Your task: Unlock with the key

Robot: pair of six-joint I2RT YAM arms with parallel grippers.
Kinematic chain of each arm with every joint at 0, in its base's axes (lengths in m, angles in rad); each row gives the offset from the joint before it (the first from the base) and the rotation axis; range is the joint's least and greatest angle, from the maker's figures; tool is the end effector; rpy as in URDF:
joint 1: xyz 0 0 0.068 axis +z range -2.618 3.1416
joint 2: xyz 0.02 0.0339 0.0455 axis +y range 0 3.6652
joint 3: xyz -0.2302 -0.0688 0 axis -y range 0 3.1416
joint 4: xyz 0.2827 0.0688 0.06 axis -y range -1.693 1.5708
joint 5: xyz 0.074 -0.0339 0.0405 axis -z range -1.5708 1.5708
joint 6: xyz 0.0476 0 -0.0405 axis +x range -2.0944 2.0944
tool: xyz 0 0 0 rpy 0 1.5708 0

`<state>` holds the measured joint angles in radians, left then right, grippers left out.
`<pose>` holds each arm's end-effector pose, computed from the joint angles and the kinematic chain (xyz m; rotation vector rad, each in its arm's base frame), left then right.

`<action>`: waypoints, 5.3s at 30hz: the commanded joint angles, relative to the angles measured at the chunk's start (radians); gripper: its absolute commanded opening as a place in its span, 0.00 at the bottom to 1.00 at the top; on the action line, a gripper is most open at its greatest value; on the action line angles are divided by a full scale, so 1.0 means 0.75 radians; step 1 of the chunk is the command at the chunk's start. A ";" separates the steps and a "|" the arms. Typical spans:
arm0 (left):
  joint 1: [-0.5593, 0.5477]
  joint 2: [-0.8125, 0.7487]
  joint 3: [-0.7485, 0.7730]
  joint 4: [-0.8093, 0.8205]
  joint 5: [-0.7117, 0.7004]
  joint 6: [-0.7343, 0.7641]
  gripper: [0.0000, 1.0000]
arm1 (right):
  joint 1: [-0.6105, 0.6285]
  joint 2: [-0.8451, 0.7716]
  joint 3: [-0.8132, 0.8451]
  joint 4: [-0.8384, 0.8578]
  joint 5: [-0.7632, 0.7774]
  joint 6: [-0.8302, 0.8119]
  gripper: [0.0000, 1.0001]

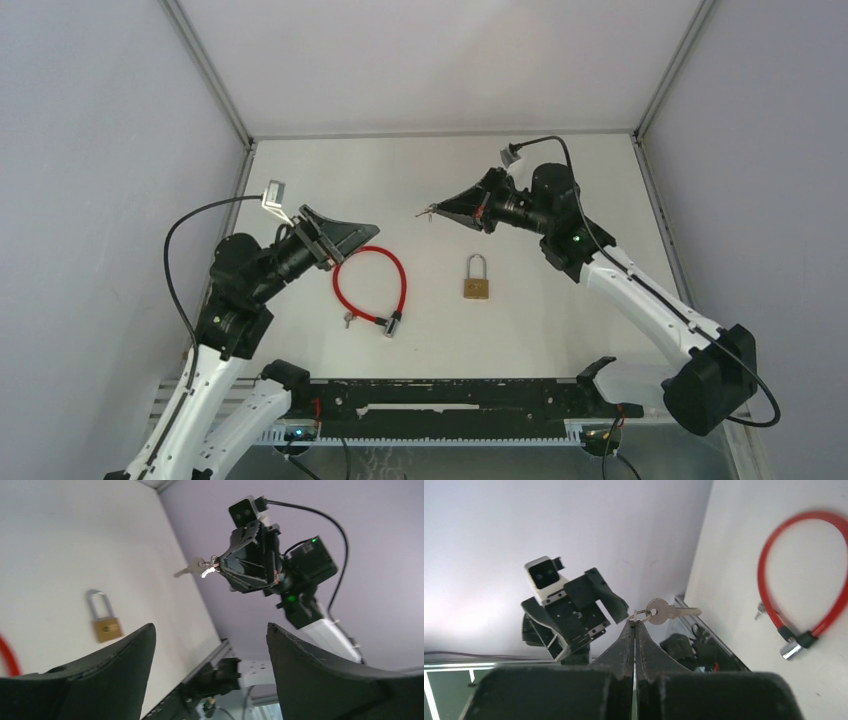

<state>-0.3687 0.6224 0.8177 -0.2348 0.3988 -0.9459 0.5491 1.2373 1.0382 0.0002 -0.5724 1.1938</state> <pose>0.1952 -0.0952 0.3568 -0.1719 1.7712 -1.3054 0.2812 0.2023 0.3114 0.1810 2.0996 1.6715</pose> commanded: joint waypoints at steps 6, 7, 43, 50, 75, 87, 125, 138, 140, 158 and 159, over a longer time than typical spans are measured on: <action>-0.010 0.067 0.013 0.493 0.222 -0.366 0.71 | 0.187 -0.119 0.010 0.292 0.353 0.039 0.00; -0.010 0.070 -0.002 0.538 0.223 -0.397 0.69 | 0.202 -0.117 0.010 0.316 0.368 0.047 0.00; -0.034 0.268 0.080 0.696 0.187 -0.449 0.43 | 0.360 -0.140 0.078 0.288 0.569 0.077 0.00; -0.049 0.292 0.068 0.739 0.188 -0.459 0.40 | 0.363 -0.135 0.098 0.248 0.540 0.056 0.00; -0.057 0.288 0.036 0.726 0.183 -0.457 0.26 | 0.397 -0.107 0.098 0.219 0.549 -0.023 0.00; -0.061 0.269 0.011 0.725 0.183 -0.465 0.28 | 0.397 -0.091 0.134 0.199 0.563 -0.054 0.00; -0.065 0.250 0.087 0.467 0.142 -0.340 0.00 | 0.416 -0.124 0.135 0.130 0.626 -0.067 0.00; -0.074 0.707 0.616 -1.226 -0.242 0.456 0.00 | 0.163 -0.265 0.135 -0.724 0.592 -0.492 0.76; -0.095 0.759 0.644 -1.348 -0.356 0.554 0.00 | 0.163 -0.251 0.134 -0.799 0.568 -0.577 0.74; -0.295 0.712 0.761 -1.266 -0.274 0.823 0.00 | 0.263 -0.119 0.133 -0.651 0.241 -0.906 0.66; -0.295 0.700 0.757 -1.253 -0.260 0.826 0.00 | 0.266 -0.121 0.133 -0.655 0.262 -0.896 0.66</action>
<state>-0.5869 1.2045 1.3327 -1.2346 0.1619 -0.3794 0.7441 1.1553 1.1030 -0.5419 -0.3882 0.5465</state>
